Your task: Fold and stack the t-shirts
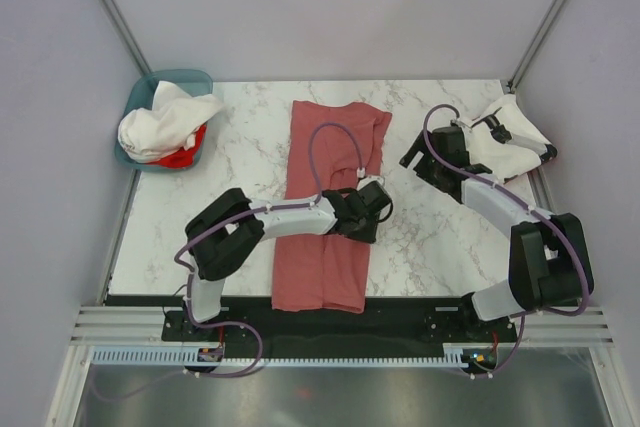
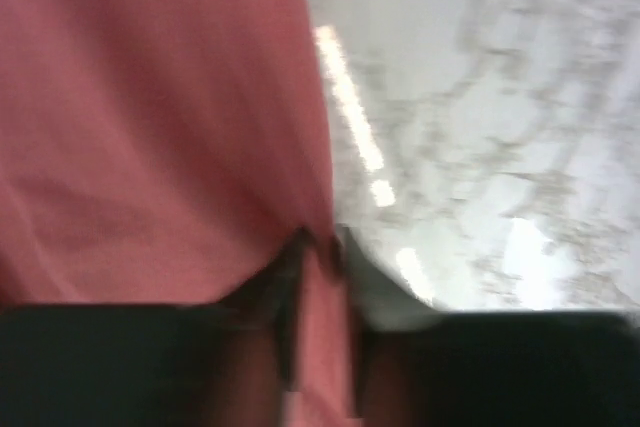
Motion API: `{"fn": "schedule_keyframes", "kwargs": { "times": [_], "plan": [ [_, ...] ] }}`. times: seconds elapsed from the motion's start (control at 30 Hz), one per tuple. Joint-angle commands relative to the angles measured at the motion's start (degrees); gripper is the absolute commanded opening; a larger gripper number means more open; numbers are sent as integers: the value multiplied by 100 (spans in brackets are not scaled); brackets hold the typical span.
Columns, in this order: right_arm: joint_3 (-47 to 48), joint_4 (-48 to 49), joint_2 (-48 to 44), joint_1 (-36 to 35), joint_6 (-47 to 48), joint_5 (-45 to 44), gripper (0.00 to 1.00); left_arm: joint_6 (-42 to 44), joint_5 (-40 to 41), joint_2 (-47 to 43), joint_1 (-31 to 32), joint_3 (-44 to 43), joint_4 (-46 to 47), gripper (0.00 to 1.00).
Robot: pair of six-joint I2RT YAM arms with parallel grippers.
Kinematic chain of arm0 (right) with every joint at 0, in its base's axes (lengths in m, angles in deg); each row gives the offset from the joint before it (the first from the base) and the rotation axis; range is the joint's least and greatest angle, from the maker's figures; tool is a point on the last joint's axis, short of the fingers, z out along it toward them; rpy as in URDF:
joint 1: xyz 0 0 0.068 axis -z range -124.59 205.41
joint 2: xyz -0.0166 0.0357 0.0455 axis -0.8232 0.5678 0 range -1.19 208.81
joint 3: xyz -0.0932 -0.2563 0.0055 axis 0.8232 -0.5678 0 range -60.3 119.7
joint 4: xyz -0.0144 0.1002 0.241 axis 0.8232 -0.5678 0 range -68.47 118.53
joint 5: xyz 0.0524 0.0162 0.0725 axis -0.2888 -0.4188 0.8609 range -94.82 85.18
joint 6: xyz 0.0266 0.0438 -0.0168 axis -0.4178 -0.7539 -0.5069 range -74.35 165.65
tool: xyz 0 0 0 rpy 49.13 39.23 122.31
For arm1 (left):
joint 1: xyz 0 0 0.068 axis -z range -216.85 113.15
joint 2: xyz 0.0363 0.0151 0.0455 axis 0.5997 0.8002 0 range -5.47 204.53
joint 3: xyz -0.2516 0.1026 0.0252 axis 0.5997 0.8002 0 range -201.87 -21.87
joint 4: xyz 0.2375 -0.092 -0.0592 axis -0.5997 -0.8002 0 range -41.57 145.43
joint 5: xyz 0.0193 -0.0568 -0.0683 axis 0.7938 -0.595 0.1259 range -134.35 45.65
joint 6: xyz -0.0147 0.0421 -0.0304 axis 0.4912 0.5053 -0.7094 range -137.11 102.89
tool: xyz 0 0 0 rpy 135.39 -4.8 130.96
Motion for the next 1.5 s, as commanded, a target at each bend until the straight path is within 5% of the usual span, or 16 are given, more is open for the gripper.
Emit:
{"fn": "schedule_keyframes", "kwargs": {
  "times": [0.0, 0.1, 0.33, 0.5, 0.73, 1.0, 1.23, 1.4, 1.43, 1.47],
  "plan": [
    [-5, -69, -100, 218, 42, -190, 95, -629, -708, 117, 252, -527, 745, 47],
    [38, -43, 32, 297, 68, -84, 96, -427, -541, -259, 358, -414, 622, 96],
    [12, 940, 717, 298, 227, 1073, 89, 284, -5, -1997, 279, 710, 165, 96],
    [565, 1381, 1841, 298, 51, 1946, 76, 575, -127, -2932, -721, 1308, 84, 94],
    [1495, 1557, 3018, 298, -168, 1911, 67, 646, -830, -3557, -2522, 2381, 1200, 91],
    [3060, 1347, 4399, 254, -380, 1789, 59, 681, -576, -4014, -2788, 2742, 1474, 88],
    [5044, 802, 5629, 174, -362, 1296, 22, 629, -260, -4506, -2797, 2996, 1579, 88],
    [6067, 406, 6246, 148, -327, 1322, 25, 664, -242, -4357, -2797, 2945, 1580, 87],
    [6094, 414, 6238, 105, -327, 1323, 49, 664, -242, -4331, -2797, 2953, 1571, 87],
    [6059, 423, 6194, 78, -310, 1244, 57, 655, -268, -4304, -2797, 2953, 1571, 87]
  ]
}}
